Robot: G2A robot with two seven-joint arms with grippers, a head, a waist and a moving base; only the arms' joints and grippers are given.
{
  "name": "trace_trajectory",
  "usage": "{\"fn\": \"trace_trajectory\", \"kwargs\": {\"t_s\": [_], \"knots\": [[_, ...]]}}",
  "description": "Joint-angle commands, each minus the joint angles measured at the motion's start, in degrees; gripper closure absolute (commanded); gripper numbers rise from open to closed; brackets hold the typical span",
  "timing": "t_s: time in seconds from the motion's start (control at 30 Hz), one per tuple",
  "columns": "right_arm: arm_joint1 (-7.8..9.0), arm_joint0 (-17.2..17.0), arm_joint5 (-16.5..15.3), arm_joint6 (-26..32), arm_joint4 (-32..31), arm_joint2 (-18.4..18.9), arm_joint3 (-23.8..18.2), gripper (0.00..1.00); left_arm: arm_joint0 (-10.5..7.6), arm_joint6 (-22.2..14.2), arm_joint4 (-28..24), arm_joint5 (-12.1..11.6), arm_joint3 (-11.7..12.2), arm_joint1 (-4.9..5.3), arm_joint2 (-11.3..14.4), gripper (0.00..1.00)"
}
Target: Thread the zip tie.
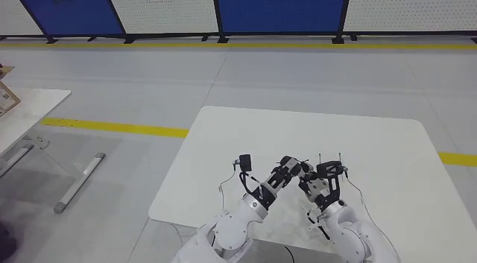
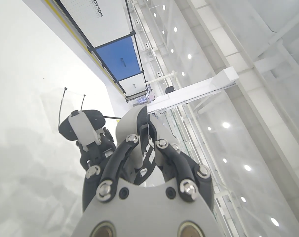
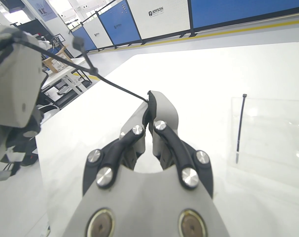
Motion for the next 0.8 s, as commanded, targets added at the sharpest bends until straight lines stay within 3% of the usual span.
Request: {"fn": "trace_trajectory", "kwargs": {"t_s": [0.0,0.43,0.53,0.57,0.6,0.77], "knots": [[0.01,0.06,0.07,0.06,0.00,-0.02,0.04,1.00,0.28,-0.11,0.14,-0.08,-0.45,0.07,-0.15,1.00],[0.07,0.37,0.44,0.06,0.10,-0.01,0.32,1.00,1.58,-0.73,0.90,-0.32,-2.84,0.41,-0.69,1.00],[0.03,0.41,0.38,-0.02,1.13,0.05,0.33,1.00,1.44,0.71,1.42,0.37,-2.57,0.40,-1.14,1.00],[0.02,0.40,0.32,-0.09,1.64,0.13,0.24,0.63,1.29,1.31,1.52,0.71,-2.37,0.35,-1.16,1.00],[0.02,0.28,0.37,-0.33,2.26,0.40,-0.04,0.00,1.07,1.94,1.09,1.10,-2.10,0.28,-1.26,1.00],[0.34,-1.56,0.28,-2.65,5.22,3.11,-2.23,0.00,0.64,3.41,-1.10,1.01,-1.04,0.27,-2.99,1.00]]}}
